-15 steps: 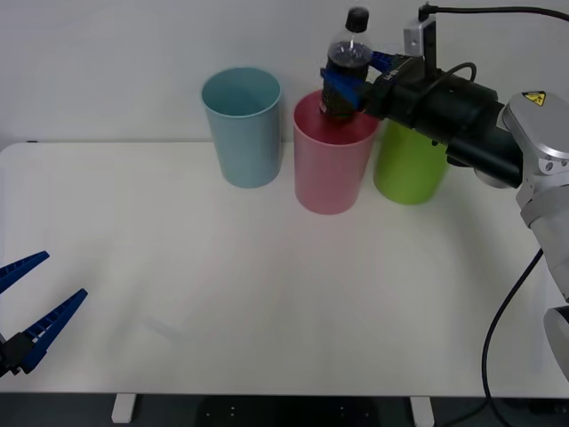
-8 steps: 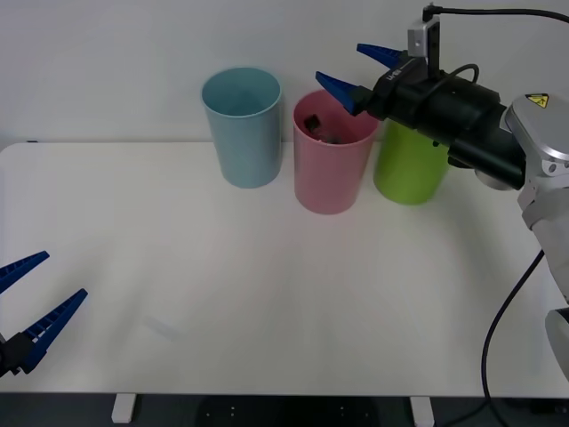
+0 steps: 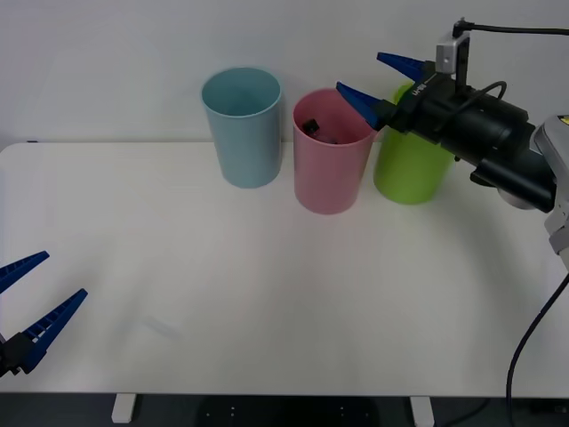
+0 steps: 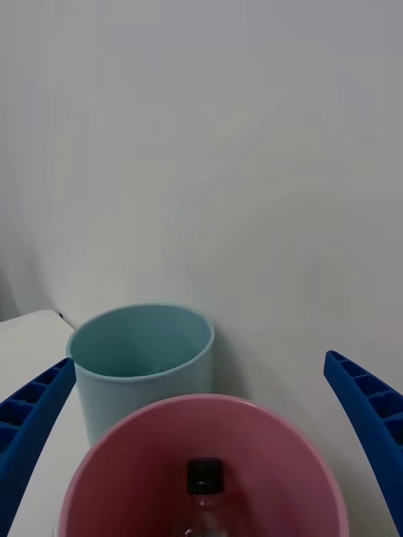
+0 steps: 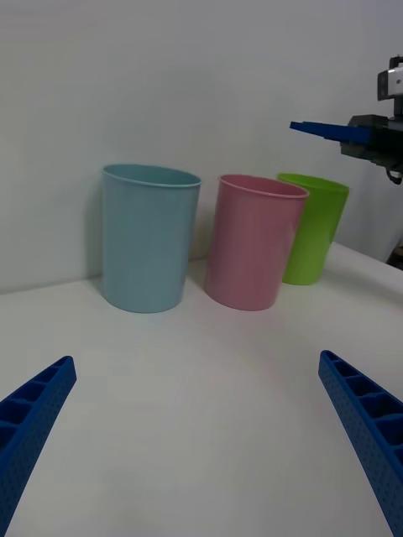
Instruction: Grasp the object on the table and drop it into the matching bin: aluminum can to the light blue bin, PET bottle to the pink bin.
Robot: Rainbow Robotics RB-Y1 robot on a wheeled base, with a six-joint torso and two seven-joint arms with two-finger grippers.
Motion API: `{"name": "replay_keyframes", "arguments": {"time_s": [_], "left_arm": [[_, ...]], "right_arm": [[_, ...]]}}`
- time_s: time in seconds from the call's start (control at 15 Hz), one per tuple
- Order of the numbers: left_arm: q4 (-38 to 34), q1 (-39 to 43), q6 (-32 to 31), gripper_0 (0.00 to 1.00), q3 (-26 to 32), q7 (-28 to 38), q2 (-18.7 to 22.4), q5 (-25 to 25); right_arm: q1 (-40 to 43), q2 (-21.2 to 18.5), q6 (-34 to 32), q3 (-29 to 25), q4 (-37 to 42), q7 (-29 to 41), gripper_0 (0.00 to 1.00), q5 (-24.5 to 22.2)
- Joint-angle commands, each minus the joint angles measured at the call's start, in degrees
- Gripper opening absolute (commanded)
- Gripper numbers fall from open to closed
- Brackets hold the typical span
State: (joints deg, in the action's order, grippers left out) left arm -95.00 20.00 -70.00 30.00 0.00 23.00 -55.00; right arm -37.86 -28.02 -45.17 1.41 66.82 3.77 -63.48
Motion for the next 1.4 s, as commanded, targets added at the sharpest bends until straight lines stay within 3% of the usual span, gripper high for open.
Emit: {"name": "replay_keyframes", "arguments": {"time_s": [0.07, 0.53, 0.87, 1.4], "left_arm": [[0.0, 0.0, 0.0, 1.00, 0.0, 0.0, 0.0, 0.0], [0.0, 0.0, 0.0, 1.00, 0.0, 0.0, 0.0, 0.0], [0.0, 0.0, 0.0, 1.00, 0.0, 0.0, 0.0, 0.0], [0.0, 0.0, 0.0, 1.00, 0.0, 0.0, 0.0, 0.0]], "right_arm": [[4.5, -2.1, 0.0, -0.2, 4.6, -0.2, 1.00, 2.0], [16.1, -6.6, -0.2, -3.0, 14.4, -1.3, 1.00, 5.0], [23.4, -7.4, -3.6, -7.7, 17.6, -3.9, 1.00, 5.0], [35.3, -7.4, -13.3, -16.4, 18.0, -16.4, 1.00, 5.0]]}}
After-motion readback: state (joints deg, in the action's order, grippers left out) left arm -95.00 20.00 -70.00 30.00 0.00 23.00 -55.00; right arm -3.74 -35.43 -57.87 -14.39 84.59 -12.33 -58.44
